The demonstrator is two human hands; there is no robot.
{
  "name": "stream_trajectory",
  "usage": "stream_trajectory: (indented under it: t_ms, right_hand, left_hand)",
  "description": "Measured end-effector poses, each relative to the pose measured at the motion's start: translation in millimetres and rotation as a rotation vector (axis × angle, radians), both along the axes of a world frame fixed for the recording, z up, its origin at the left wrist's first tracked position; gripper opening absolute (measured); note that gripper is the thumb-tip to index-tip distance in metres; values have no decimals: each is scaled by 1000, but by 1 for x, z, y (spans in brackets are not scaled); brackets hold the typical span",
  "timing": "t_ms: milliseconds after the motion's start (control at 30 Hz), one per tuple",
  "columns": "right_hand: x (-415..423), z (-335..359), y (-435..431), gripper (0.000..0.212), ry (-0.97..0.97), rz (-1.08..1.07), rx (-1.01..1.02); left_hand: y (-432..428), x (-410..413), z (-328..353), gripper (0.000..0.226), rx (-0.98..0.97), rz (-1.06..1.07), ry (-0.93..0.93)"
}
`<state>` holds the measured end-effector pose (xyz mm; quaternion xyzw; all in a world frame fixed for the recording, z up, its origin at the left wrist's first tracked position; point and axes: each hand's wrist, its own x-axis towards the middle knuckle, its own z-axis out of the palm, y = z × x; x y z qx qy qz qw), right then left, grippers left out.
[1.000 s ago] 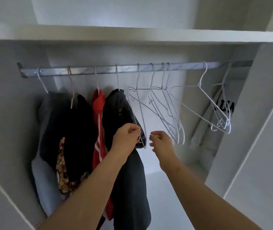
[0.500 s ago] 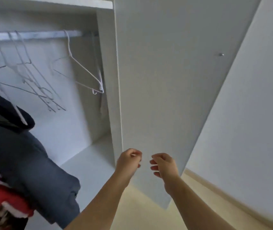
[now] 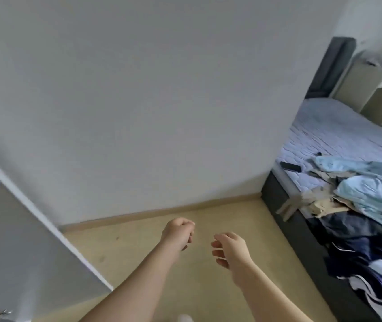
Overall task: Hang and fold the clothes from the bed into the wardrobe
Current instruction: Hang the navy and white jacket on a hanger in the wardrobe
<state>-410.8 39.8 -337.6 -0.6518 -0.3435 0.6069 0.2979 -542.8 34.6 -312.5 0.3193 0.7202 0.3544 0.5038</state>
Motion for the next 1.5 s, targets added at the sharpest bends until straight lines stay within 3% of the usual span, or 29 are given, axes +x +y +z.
stream_trajectory:
  t_ms: [267, 567, 733, 1033, 1167, 1333, 1433, 1500]
  right_hand:
    - [166, -15, 65, 10, 21, -440, -59]
    - [317, -23, 160, 16, 50, -783, -64]
    - [392, -32, 195, 10, 67, -903, -106]
    - [543, -93, 244, 11, 100, -912, -241]
    - [622, -143, 242, 17, 78, -891, -394]
    - [707, -209, 219, 21, -45, -887, -612]
    - [743, -239, 212, 10, -153, -847, -649]
    - [766, -260, 212, 30, -253, -808, -672]
  left_hand:
    - [122, 176, -15, 20, -46, -430, -28]
    - [267, 343, -22, 16, -77, -728, 18]
    - [318, 430, -32, 14, -110, -851, 61]
    - [368, 591, -84, 14, -185, -846, 109]
    - [366, 665, -134, 14, -343, -821, 151]
    - [361, 740, -200, 13, -486, -812, 188]
    - [363, 769, -233, 13, -553, -788, 188]
    - [364, 786, -257, 14, -591, -793, 213]
